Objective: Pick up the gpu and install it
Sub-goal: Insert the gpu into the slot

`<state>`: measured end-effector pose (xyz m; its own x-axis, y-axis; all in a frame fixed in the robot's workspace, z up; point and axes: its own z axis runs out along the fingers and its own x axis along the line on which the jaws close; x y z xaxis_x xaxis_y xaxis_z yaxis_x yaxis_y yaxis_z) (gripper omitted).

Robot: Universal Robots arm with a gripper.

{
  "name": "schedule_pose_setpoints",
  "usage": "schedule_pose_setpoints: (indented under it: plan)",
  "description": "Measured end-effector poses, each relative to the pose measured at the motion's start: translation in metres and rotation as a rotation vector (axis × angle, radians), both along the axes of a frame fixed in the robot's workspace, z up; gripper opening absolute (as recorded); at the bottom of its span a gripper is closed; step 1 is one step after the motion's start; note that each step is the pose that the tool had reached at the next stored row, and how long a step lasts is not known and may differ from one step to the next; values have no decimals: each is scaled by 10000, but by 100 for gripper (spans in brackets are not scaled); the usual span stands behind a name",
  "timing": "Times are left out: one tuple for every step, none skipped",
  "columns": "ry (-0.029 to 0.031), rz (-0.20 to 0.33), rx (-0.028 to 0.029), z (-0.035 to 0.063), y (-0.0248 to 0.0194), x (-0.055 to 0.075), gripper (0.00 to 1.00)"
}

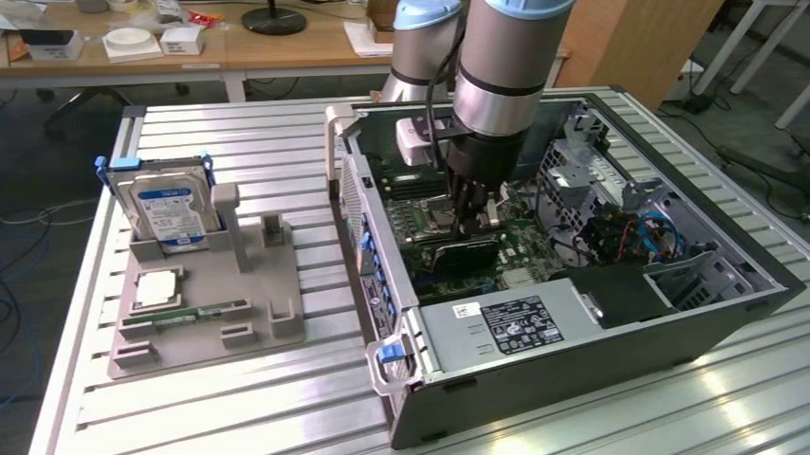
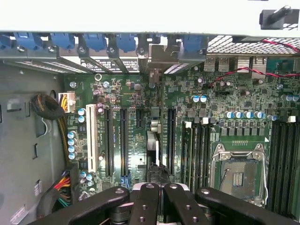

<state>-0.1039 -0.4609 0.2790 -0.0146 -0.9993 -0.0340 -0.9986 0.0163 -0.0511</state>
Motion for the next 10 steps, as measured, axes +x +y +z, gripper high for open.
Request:
schedule_pose_setpoints:
  plan:
    - [0,0,0,0,0,0,10]
    - [0,-1,-1,0,0,-4,10]
    - [0,-2,-2,1,0,-18,10]
    - [0,1,-3,1,0,-38,10]
    - [0,0,-1,0,0,-62,10]
    - [0,1,-1,-1,0,-88,10]
    - [0,0,-1,-1,0,-105,10]
    - [-1,-1,0,-1,0,-120,10]
    - [0,0,-6,-1,4,-131,10]
    - [0,0,-18,-1,10,-138,10]
